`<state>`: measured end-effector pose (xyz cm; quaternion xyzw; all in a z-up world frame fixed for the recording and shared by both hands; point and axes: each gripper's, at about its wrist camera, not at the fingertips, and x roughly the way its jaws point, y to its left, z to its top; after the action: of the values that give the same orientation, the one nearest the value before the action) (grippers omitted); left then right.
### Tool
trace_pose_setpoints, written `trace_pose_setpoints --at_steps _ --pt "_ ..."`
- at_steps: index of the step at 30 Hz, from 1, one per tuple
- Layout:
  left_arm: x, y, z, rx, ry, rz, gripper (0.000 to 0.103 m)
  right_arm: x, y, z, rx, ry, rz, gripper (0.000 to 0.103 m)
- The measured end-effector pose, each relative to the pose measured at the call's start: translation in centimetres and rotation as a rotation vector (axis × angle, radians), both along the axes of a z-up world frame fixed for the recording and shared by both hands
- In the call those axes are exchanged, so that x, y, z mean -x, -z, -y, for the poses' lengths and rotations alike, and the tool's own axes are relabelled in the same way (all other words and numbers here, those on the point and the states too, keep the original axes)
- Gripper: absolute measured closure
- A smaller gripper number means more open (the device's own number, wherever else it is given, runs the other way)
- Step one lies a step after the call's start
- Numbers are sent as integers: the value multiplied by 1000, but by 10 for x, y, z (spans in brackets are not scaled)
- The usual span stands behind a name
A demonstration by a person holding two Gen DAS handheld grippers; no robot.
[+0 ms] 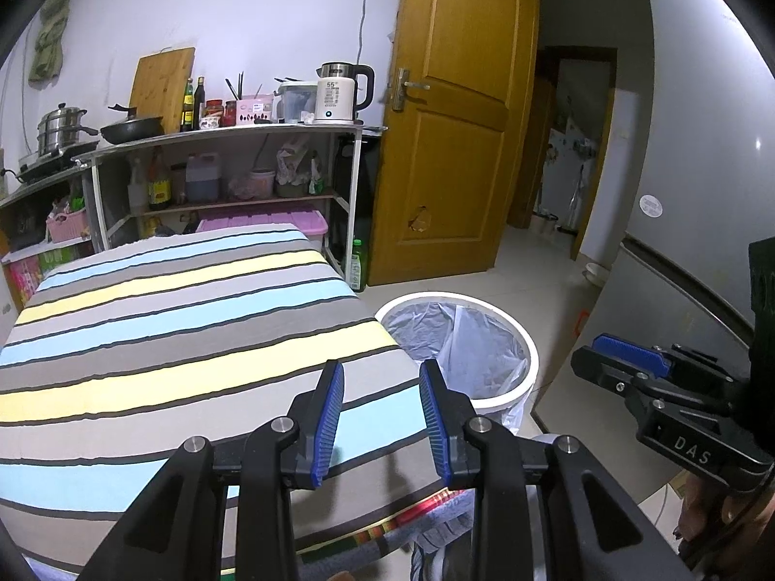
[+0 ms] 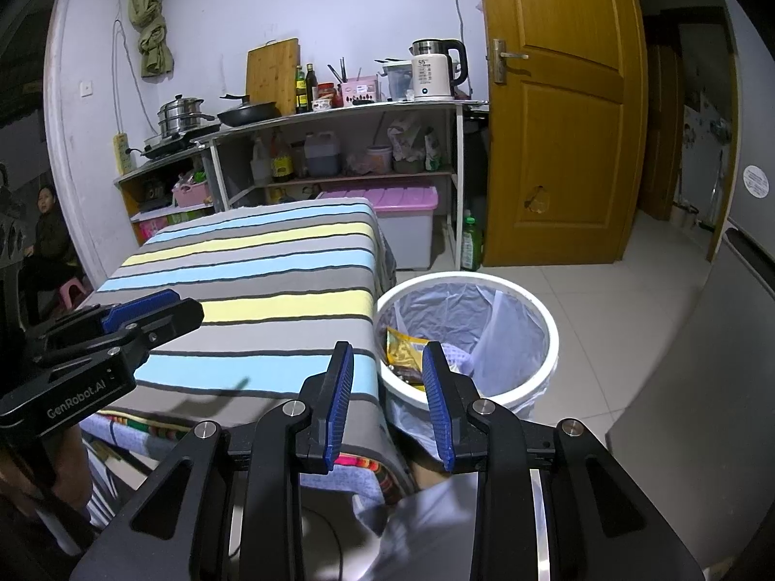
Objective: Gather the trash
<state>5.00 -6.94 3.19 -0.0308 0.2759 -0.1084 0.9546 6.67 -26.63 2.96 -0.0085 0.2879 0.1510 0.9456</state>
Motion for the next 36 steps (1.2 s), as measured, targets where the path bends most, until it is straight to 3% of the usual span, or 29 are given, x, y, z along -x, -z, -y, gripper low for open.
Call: trace_pose_setpoints --at_steps 36 --pt "-3 6 5 -51 -34 3 71 1 3 -3 3 -5 -6 72"
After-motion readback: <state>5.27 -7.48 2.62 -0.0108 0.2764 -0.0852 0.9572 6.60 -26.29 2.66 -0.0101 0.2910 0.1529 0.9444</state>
